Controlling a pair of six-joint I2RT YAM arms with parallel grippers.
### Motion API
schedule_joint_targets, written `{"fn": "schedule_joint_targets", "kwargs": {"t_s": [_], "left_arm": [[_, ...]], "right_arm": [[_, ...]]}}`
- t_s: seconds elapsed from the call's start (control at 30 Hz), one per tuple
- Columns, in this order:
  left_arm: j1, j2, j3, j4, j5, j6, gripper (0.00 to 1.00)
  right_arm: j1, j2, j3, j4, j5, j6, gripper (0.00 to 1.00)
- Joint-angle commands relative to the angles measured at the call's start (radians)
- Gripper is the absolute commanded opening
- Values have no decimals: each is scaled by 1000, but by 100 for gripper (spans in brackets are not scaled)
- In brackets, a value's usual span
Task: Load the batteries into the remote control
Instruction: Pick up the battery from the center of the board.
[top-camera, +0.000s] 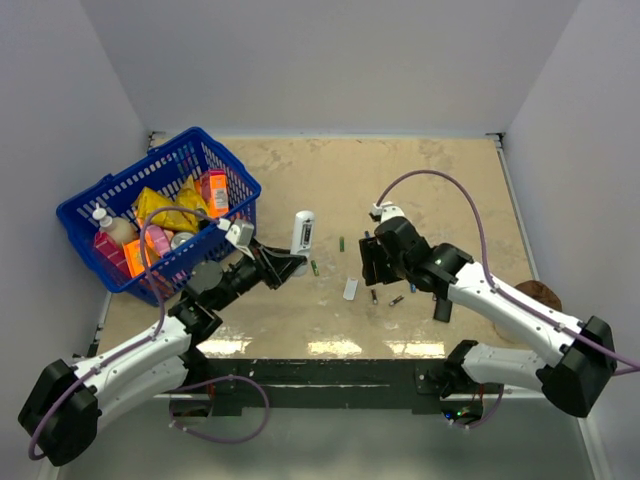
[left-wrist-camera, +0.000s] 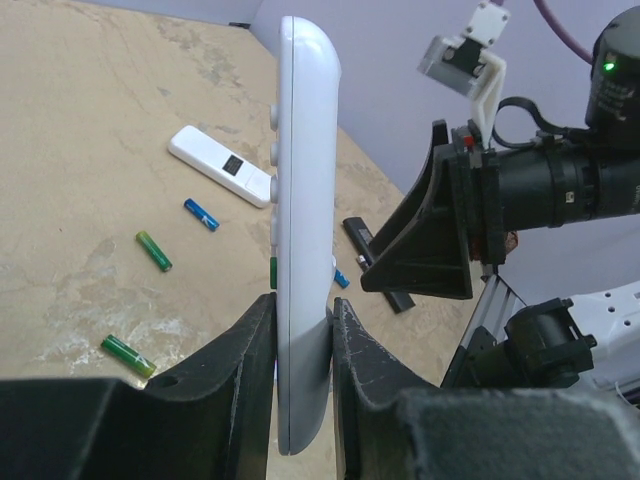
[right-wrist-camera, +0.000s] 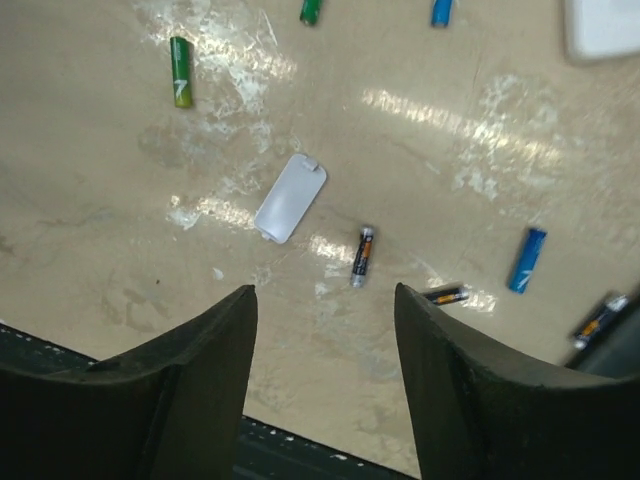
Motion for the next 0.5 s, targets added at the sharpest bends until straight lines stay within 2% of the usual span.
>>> {"fn": "schedule_joint_targets", "kwargs": {"t_s": [0.0,0.03,0.07,0.17,0.47], "left_arm": [[7,5,-2,75,10,11,0],[5,8,-2,75,12,7,0],[7,8,-2,76,12,5,0],[7,11,0,81,18,-2,0],[7,12,-12,87,24,-22,0]], "right_arm": [[-4,54,-47,-88,-47,121,53],[-3,62,-56,-82,-58,139,49],[-3,72,-76,-79,-70,149,40],[-3,103,-106,-64,-69,182,30],[-3,210,-169,48,-79,189,26]]}}
